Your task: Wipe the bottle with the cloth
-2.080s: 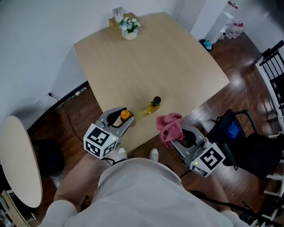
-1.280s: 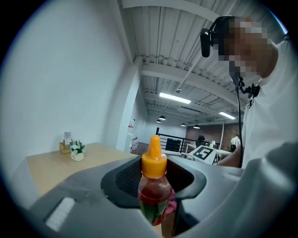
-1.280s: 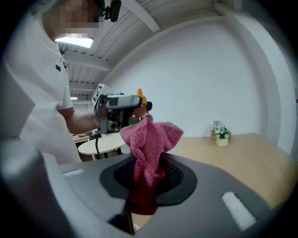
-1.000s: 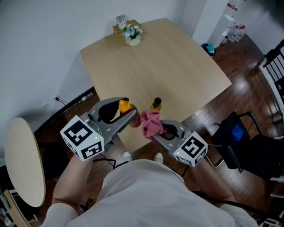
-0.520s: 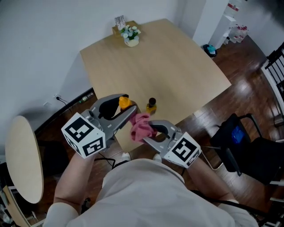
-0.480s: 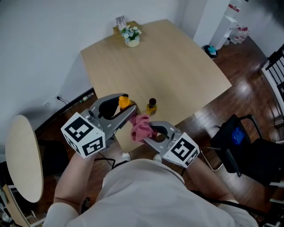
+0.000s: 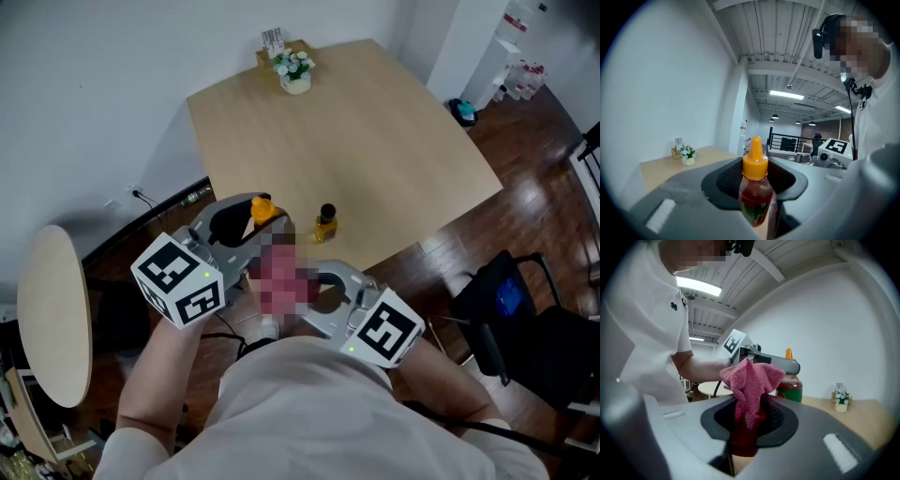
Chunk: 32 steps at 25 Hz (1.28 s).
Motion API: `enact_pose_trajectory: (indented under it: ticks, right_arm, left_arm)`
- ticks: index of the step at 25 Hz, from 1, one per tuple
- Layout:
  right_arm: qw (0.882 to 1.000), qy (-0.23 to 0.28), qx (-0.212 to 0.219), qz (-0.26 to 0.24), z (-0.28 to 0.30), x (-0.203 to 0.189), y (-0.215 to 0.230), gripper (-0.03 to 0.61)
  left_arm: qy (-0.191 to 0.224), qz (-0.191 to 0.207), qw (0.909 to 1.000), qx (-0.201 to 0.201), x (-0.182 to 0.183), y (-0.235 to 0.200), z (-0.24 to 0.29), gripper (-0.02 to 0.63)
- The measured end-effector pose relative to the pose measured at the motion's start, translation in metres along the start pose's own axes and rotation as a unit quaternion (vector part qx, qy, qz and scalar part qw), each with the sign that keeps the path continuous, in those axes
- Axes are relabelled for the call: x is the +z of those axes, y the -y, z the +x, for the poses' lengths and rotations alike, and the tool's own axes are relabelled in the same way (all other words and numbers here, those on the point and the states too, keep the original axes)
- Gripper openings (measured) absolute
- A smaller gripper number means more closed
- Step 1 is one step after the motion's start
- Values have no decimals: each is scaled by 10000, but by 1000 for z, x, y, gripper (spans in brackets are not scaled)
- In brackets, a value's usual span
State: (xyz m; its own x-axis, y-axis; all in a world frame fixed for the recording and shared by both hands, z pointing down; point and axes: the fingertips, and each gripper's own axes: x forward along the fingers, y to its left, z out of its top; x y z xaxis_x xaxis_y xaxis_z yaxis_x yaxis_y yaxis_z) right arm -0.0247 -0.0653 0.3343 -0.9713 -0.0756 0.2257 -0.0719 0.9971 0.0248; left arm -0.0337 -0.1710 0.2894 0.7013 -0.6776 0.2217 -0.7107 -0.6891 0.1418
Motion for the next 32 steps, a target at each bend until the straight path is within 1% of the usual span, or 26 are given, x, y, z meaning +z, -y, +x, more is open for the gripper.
enact_pose_trajectory:
  ticks: [2, 4, 8, 12, 15, 17, 19, 21, 24, 28, 30, 32]
  right_arm:
    - [10000, 45, 30, -4, 5, 5, 1, 91]
    - [10000, 9, 38, 47, 10, -6, 4, 91]
    - [9989, -220, 120, 392, 21, -51, 3, 91]
    - [9952, -696, 226, 651, 23, -104, -6, 91]
    - [9935, -807, 99, 793, 9, -116, -2, 91]
    - [9935, -724, -91, 875, -4, -109, 7, 91]
    - [9942, -604, -293, 837, -16, -94, 21, 91]
    - [9958, -465, -459, 637, -25, -73, 33, 91]
    - [9977, -116, -600, 305, -32, -32, 46, 91]
    - [9972, 473, -572, -5, -29, 26, 50, 90]
    - [9974, 498, -495, -146, -22, 36, 50, 90]
    - [9981, 470, -383, -75, -13, 32, 47, 91]
  left_arm:
    - [15, -33, 10000, 35, 1, 6, 0, 163]
    - [64, -47, 9999, 68, 4, 11, 0, 163]
    - [187, -47, 9997, 156, 8, 18, -7, 163]
    - [212, -116, 9994, 233, 4, 20, -15, 163]
    - [214, -94, 9995, 228, 6, 21, -22, 163]
    - [216, -42, 9995, 230, 9, 20, -28, 163]
    - [201, -2, 9995, 249, 10, 17, -33, 163]
    - [168, 9, 9995, 253, 7, 14, -36, 163]
    - [80, 1, 9998, 193, -1, 14, -37, 163]
    - [-16, -15, 10000, 44, -14, 24, -37, 163]
    - [-20, -32, 10000, -42, -17, 31, -36, 163]
    - [-19, -42, 9999, -91, -20, 37, -39, 163]
